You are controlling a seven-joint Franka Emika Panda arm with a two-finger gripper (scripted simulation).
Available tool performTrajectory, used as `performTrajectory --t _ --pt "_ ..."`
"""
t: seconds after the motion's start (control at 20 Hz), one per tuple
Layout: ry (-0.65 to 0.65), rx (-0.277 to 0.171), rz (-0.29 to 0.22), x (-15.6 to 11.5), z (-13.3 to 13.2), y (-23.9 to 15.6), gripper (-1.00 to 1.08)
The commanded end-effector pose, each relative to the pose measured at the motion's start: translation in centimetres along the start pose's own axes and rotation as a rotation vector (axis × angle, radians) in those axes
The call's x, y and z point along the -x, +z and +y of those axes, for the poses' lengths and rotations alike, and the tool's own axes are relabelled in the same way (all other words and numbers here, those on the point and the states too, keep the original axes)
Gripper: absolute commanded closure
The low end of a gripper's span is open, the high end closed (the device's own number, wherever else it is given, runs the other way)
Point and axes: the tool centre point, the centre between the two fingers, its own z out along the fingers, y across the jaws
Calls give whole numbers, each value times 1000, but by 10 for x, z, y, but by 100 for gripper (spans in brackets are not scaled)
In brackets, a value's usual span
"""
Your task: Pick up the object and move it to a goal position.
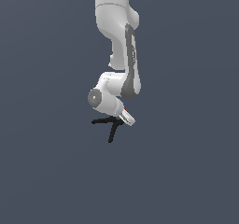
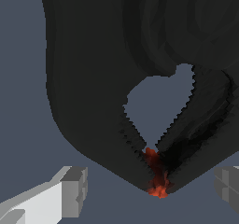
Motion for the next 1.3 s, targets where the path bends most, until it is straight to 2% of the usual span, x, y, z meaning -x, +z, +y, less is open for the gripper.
performTrajectory --t 0.0,0.3,0.35,0.95,1.25 --pt "2 1 -2 0 0 10 -100" --pt "5 1 -3 1 1 23 -100" --pt "5 1 -3 1 1 23 108" --pt "3 2 -5 1 2 22 108" --pt "4 2 -5 -19 26 1 108"
